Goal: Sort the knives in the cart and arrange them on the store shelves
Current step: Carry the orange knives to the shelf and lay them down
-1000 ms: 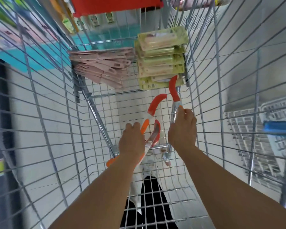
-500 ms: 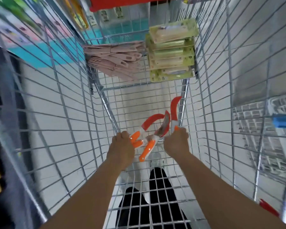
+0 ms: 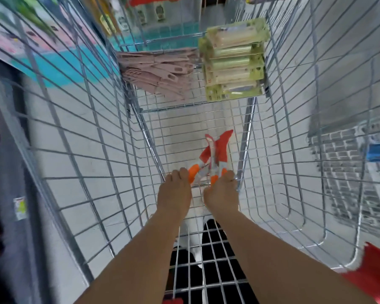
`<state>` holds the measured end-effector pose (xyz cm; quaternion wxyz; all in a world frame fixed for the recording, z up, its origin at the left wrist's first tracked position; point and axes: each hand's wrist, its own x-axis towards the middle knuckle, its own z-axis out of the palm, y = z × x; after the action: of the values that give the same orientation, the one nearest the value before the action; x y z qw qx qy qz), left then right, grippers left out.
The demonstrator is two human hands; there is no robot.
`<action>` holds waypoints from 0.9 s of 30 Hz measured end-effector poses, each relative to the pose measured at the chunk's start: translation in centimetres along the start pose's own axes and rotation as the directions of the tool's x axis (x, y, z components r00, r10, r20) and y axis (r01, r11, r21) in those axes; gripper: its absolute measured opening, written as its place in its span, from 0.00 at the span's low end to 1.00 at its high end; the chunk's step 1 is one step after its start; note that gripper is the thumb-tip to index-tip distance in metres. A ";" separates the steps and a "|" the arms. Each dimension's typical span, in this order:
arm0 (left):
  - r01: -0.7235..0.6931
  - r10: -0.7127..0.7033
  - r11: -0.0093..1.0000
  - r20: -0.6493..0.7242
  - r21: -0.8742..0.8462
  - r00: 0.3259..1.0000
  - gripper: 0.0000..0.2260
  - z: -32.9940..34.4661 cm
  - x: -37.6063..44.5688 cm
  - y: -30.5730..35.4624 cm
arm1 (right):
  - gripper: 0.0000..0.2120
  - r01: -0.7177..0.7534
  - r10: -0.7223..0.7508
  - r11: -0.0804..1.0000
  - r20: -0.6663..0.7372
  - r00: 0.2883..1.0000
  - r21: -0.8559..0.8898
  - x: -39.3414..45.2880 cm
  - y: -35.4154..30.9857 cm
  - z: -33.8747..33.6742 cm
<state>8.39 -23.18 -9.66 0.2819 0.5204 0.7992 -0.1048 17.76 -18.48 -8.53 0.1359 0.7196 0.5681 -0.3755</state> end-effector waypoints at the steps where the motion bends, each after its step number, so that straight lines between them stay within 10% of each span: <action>1: -0.008 0.007 1.000 0.007 0.013 1.000 0.19 0.0 0.0 -0.1 | 0.28 0.016 -0.016 1.000 0.002 1.000 -0.003 0.1 0.3 -0.2; 10: 0.046 -0.020 0.978 0.130 -0.202 0.991 0.22 -3.9 -1.8 0.6 | 0.19 0.128 -0.135 0.984 0.050 0.990 0.125 -1.0 -2.1 -4.0; 17: 0.163 -0.211 0.906 -0.082 -0.391 0.974 0.20 -12.2 -5.8 0.4 | 0.12 0.305 -0.292 0.906 -0.090 0.952 0.294 -7.2 -5.4 -9.5; 27: 0.107 -0.423 0.681 -0.270 -0.725 0.865 0.11 -24.8 -14.8 -1.4 | 0.15 0.698 -0.644 0.666 -0.270 0.716 0.263 -19.7 -13.0 -15.9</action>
<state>3.12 -23.85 18.75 0.2581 0.2630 0.8889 0.2722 10.52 -18.58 18.96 -0.1854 0.4975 0.7266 -0.4360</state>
